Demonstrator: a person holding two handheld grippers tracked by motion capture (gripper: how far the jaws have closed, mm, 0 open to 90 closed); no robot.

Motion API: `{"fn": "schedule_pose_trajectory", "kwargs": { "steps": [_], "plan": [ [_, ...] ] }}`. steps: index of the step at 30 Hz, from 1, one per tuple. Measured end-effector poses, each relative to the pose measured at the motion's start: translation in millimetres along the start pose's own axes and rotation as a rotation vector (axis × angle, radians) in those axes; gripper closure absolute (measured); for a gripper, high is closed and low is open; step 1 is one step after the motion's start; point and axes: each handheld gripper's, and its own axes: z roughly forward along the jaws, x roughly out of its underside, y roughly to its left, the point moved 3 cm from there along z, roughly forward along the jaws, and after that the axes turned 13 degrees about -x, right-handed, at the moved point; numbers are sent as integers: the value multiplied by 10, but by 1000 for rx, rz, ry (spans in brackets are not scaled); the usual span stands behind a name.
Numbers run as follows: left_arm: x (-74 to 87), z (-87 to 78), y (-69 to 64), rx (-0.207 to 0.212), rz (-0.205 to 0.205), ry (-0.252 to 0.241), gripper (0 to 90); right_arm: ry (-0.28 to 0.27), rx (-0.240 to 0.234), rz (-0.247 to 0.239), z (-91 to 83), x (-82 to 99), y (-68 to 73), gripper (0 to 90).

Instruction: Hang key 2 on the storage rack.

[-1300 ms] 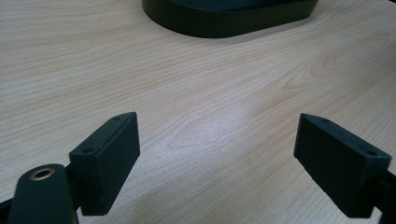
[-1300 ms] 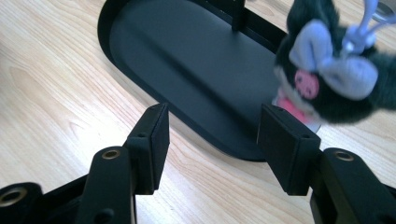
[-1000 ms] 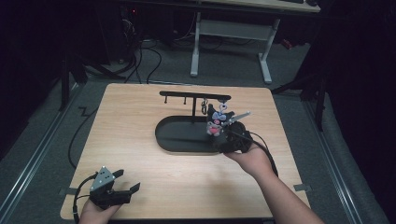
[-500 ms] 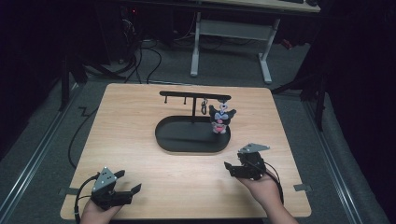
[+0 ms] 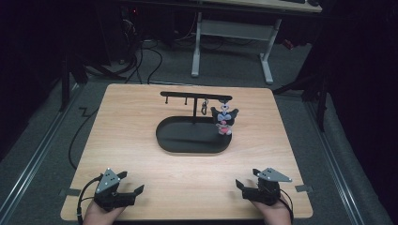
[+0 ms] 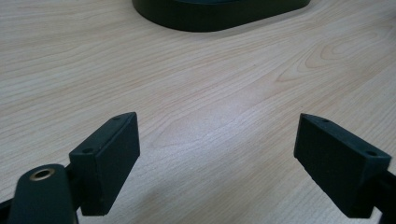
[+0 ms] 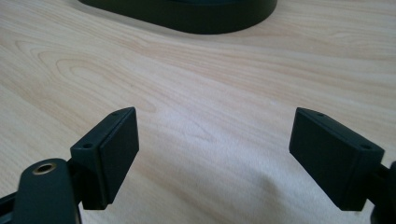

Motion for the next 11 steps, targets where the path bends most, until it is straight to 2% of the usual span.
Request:
{"fn": "schedule_pose_trajectory", "kwargs": {
  "steps": [3, 7, 11],
  "plan": [
    [-8, -4, -39, -6, 8, -3, 151, 1, 7, -14, -2, 34, -31, 160],
    [-2, 6, -63, -5, 8, 1, 151, -26, 14, -8, -7, 8, -62, 159],
    [7, 7, -53, -5, 9, 0, 151, -25, 9, -2, 2, 13, -60, 159]
  ]
}}
